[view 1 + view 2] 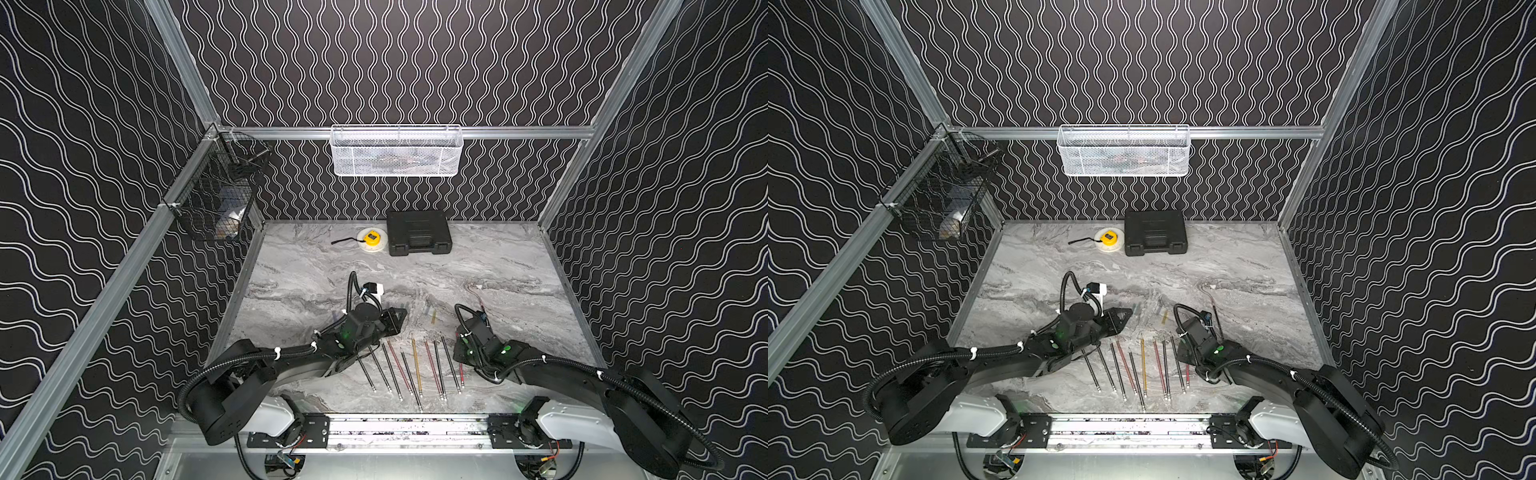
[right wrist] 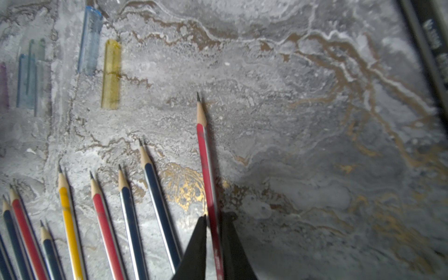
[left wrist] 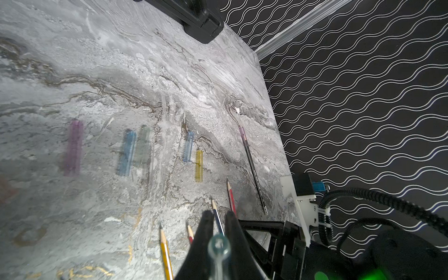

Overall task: Remove the protective cover of the pencils
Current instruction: Place the pencil at the center of the board, then place the protective sleeve at the center of the board.

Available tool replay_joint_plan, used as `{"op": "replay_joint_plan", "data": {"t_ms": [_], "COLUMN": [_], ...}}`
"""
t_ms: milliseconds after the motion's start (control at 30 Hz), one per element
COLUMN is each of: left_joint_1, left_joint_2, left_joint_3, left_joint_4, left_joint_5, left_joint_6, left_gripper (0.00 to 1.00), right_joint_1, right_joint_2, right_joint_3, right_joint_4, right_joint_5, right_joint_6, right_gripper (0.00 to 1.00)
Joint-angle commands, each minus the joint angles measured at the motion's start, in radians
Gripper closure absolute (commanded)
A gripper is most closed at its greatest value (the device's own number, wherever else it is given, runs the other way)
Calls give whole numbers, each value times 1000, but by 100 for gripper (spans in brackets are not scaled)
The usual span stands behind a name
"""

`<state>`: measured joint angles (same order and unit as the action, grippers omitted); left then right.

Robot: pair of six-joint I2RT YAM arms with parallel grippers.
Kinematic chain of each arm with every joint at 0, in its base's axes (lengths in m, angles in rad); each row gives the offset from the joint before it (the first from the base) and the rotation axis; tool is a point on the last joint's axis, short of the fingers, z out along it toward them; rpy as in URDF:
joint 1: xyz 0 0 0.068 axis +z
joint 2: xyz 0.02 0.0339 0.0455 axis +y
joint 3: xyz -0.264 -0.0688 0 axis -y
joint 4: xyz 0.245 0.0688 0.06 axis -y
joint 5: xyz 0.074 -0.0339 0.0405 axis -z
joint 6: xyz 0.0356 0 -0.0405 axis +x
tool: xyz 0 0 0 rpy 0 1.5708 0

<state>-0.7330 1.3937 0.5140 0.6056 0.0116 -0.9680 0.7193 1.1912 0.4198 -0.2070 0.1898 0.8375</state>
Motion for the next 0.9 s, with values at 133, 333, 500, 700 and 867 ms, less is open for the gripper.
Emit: {"op": "replay_joint_plan", "data": {"t_ms": [133,333,500,700,867], "left_joint_1": [-59,-132,-188,-221,-240], "left_joint_2": [-23,95,298,455,581], "left_joint_3": [51,138,271,394,510], "left_joint_4": [-66,-62,-60,-80,-135], "left_joint_5": [-99,-123,-89,-74,-64], "left_joint_6": [49,65,69,75,89], "left_gripper": [100,100,100,100,100], "right_joint_1": [0,0,-1,-6,-10], "right_joint_2": [-111,-213,-275,-358,-405], "right_joint_3": [23,36,12,-25,-49], "right_joint_4": [-101,-148,-147,-163,-175], "right_joint_5": [15,88,162,196,212], "right_joint_6": [4,29,79,112,127], "right_gripper": [72,68,69,70,70]}}
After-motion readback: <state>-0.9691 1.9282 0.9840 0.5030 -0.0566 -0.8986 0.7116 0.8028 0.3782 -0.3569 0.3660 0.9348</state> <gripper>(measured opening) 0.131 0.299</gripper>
